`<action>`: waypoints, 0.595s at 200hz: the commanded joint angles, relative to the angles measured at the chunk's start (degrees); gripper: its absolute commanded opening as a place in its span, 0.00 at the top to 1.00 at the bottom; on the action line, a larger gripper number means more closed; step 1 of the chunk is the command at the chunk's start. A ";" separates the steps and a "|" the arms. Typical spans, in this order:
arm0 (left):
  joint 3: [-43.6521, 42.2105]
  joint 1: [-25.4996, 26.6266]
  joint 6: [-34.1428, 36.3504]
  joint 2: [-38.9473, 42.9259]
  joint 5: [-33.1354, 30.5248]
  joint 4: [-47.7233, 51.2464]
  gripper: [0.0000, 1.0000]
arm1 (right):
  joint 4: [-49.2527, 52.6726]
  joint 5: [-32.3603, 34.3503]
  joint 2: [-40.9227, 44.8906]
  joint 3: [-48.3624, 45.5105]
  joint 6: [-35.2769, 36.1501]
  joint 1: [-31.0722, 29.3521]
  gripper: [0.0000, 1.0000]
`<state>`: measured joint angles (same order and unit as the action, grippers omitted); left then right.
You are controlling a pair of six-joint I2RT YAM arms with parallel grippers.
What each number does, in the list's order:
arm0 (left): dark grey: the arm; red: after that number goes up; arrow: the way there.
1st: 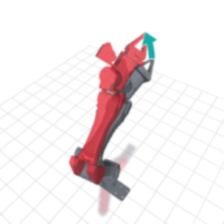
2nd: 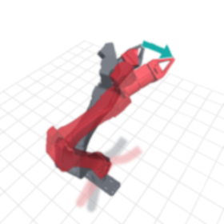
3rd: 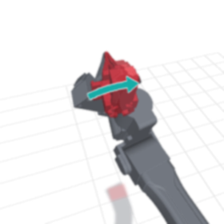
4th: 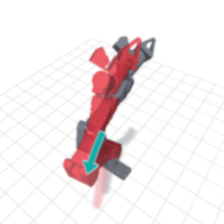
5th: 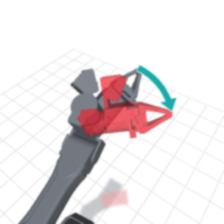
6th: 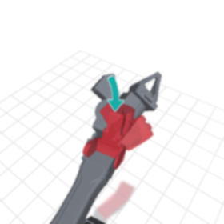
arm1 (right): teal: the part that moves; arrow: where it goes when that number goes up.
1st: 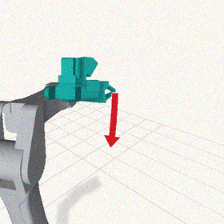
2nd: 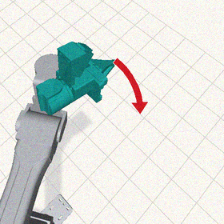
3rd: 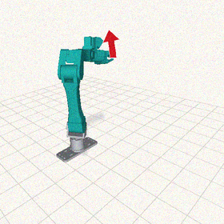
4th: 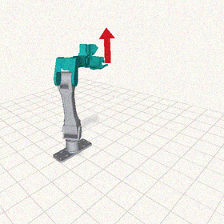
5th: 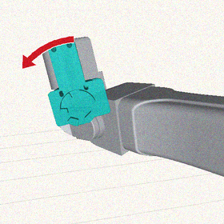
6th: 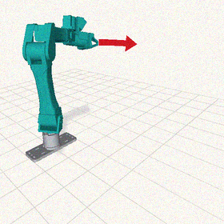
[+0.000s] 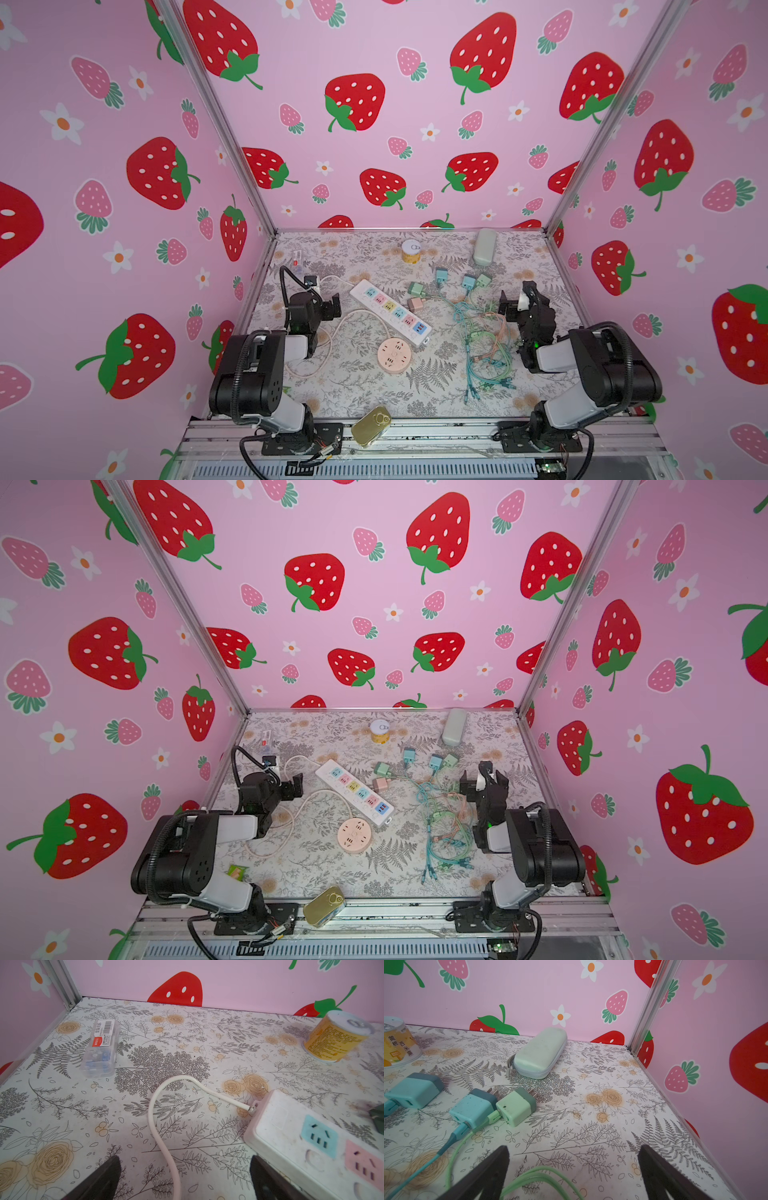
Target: Insert the plug
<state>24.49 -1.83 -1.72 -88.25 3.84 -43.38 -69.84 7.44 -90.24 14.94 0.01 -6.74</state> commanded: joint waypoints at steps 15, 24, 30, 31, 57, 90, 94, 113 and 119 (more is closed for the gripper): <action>1.62 0.06 0.22 -0.52 -0.50 -0.30 0.01 | -1.68 -0.06 0.19 0.46 -0.19 0.16 0.01; 1.68 0.07 -0.02 -0.37 -1.12 -0.18 0.01 | -1.75 -0.10 0.32 0.44 -0.19 0.23 0.01; 1.78 0.07 -0.13 -0.35 -1.45 0.16 0.01 | -1.81 -0.10 0.32 0.44 -0.19 0.18 0.01; 1.83 0.07 -0.13 -0.35 -1.50 0.19 0.01 | -1.84 -0.08 0.32 0.44 -0.19 0.21 0.01; 2.14 0.07 -0.26 -0.14 -1.64 0.93 0.01 | 2.61 0.38 1.98 2.14 -0.51 0.15 0.01; 4.41 0.04 -0.58 1.84 -2.35 6.37 0.00 | 7.66 1.31 4.04 4.31 -0.81 0.21 0.00; 4.92 0.12 -0.49 2.25 -2.34 7.65 0.01 | 7.84 1.54 4.23 4.36 -0.92 0.16 0.00; 5.44 0.16 -0.81 4.31 -3.51 10.10 0.01 | 10.65 2.46 5.34 5.15 -1.49 0.19 0.00; 5.31 0.29 -0.92 4.86 -3.82 10.46 0.01 | 11.32 2.69 5.60 5.33 -1.65 0.20 0.00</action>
<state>27.64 -1.83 -2.17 -86.37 1.89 -36.77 -62.78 8.29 -86.26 18.96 -0.40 -6.74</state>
